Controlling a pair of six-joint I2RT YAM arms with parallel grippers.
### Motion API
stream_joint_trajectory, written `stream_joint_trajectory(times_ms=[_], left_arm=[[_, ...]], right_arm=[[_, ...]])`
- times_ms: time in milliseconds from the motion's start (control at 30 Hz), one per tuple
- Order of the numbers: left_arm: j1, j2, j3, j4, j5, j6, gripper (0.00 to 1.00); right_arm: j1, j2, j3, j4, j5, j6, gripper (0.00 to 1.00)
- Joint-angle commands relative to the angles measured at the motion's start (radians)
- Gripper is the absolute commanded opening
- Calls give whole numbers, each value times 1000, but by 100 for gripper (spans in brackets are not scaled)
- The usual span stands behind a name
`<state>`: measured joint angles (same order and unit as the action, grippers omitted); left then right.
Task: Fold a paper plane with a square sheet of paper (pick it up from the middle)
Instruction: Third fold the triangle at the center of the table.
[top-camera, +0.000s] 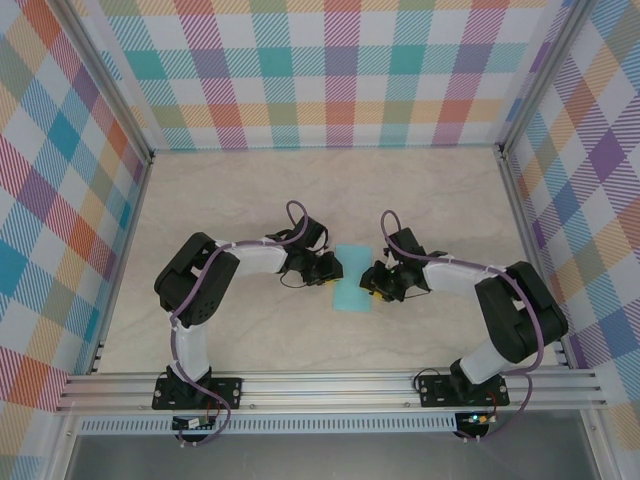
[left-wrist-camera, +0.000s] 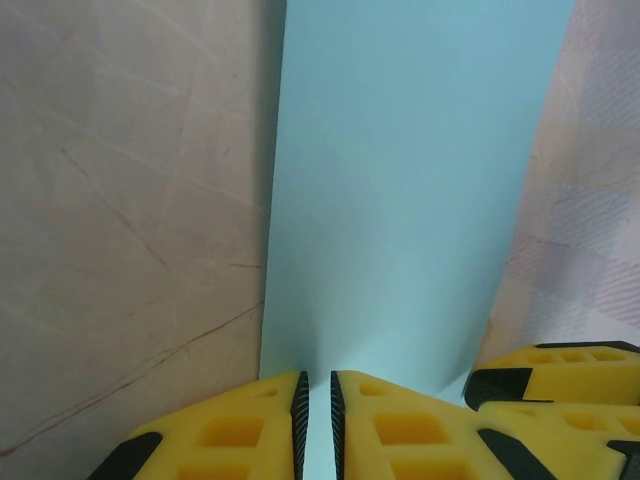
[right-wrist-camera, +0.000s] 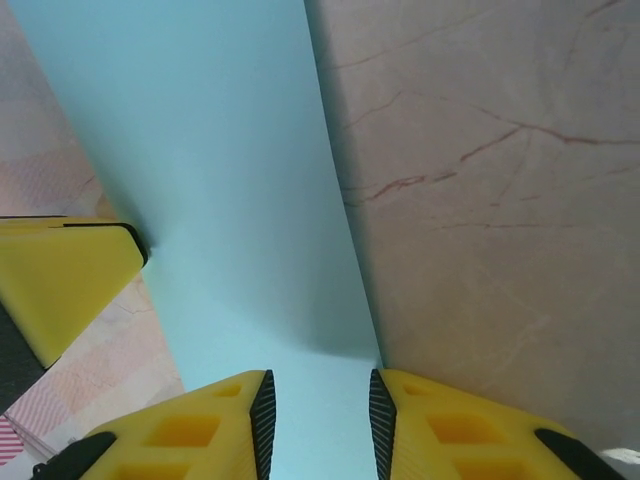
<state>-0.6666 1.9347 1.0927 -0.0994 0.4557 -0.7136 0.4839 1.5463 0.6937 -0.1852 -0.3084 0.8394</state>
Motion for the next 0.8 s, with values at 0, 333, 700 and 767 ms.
stream_joint_trajectory(times_ms=[0,333,700,767], left_arm=[[-13,26,-20,-18,-6,7,17],[-12,32,-20,-22,-6,9,17],[-12,32,-17,-24,-5,8,17],[-13,32,-16,-25,-4,8,17]], right_arm=[[-9,-42,3,-38,40,-35,34],[-15,19,-18,29,-29,-22,34],[-15,-2,-28,59,-69,-17,33],[-17,-13,-28,68,-72,-13,33]])
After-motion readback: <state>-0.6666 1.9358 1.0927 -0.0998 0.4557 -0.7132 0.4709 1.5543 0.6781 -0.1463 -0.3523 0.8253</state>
